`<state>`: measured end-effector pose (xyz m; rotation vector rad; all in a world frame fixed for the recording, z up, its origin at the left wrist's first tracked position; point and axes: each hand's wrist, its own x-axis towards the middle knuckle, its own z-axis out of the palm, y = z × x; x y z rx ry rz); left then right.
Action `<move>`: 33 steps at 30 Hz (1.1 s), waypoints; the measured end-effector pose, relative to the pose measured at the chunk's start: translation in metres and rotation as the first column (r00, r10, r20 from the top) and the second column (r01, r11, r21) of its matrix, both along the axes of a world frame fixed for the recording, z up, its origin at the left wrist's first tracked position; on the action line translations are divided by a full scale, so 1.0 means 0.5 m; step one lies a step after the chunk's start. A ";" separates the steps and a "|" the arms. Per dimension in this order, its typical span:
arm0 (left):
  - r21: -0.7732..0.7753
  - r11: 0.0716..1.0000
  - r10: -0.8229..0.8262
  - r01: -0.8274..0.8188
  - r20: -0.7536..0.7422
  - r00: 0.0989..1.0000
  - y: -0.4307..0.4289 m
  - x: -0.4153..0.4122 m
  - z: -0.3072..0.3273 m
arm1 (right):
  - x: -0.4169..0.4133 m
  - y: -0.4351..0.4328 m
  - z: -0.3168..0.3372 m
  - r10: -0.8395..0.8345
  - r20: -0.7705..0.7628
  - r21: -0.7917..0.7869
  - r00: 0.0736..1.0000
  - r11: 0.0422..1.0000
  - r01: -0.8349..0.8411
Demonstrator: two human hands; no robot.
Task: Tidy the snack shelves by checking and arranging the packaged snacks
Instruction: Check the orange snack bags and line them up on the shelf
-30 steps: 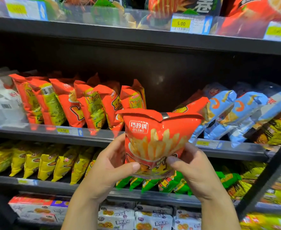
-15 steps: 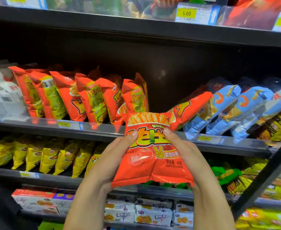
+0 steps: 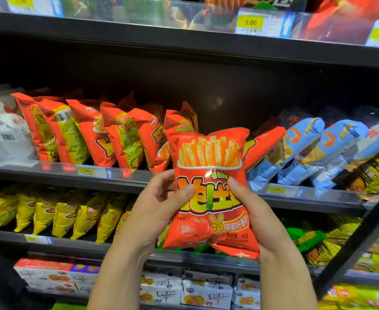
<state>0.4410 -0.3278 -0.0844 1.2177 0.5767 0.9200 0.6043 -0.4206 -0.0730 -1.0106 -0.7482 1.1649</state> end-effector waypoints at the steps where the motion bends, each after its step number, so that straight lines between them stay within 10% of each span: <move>1: 0.094 0.992 0.092 -0.088 -0.043 0.995 0.002 -0.001 -0.001 | -0.006 -0.009 -0.002 0.008 -0.027 0.048 1.000 0.999 -0.006; 4: 0.307 0.908 0.325 -0.286 -0.086 0.942 0.005 -0.005 -0.004 | 0.002 -0.009 -0.021 -0.115 0.026 0.071 0.993 0.991 0.113; 11: 0.638 0.770 0.259 -0.019 -0.285 0.923 -0.045 0.013 0.018 | -0.022 0.001 -0.014 -0.204 0.244 0.238 0.948 0.960 0.145; 25: 0.299 0.952 0.091 -0.058 -0.094 0.991 -0.051 0.010 0.025 | 0.013 -0.006 -0.034 -0.419 0.310 0.390 0.854 0.875 0.288; 33: 0.042 0.998 -0.061 0.057 0.100 0.993 -0.041 0.015 0.011 | 0.017 -0.023 -0.023 -0.144 0.325 0.199 0.935 0.977 0.081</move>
